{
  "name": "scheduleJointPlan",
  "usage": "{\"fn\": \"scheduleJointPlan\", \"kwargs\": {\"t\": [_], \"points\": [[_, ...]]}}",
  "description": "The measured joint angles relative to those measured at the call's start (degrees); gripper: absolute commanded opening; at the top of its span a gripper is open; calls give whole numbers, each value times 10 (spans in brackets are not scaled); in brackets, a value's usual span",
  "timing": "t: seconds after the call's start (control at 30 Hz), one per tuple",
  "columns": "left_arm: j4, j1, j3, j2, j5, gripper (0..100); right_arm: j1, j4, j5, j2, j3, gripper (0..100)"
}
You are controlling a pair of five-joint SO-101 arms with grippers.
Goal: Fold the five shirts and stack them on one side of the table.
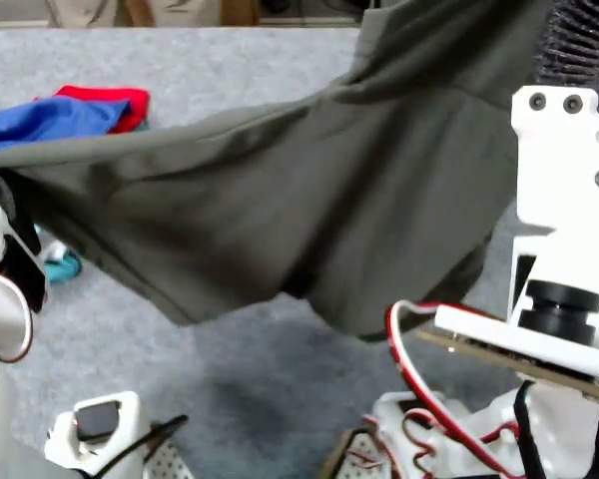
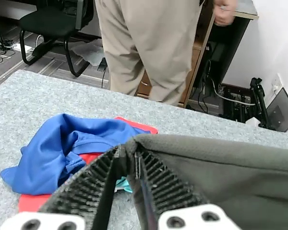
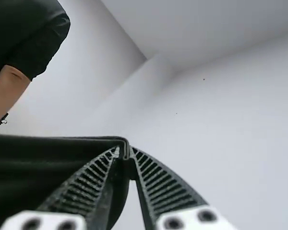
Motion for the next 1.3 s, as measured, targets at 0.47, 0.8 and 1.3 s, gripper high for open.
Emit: {"fn": "scheduleJointPlan", "kwargs": {"t": [0.47,0.8,1.3], "points": [[-216,11,271,18,-1,18,0,-125,0,4,253,3],[-512,61,364,207,-1,18,1,-377,0,130,463,3],[-756,92,200,555,64,18,15,-466,-47,597,125,3]]}}
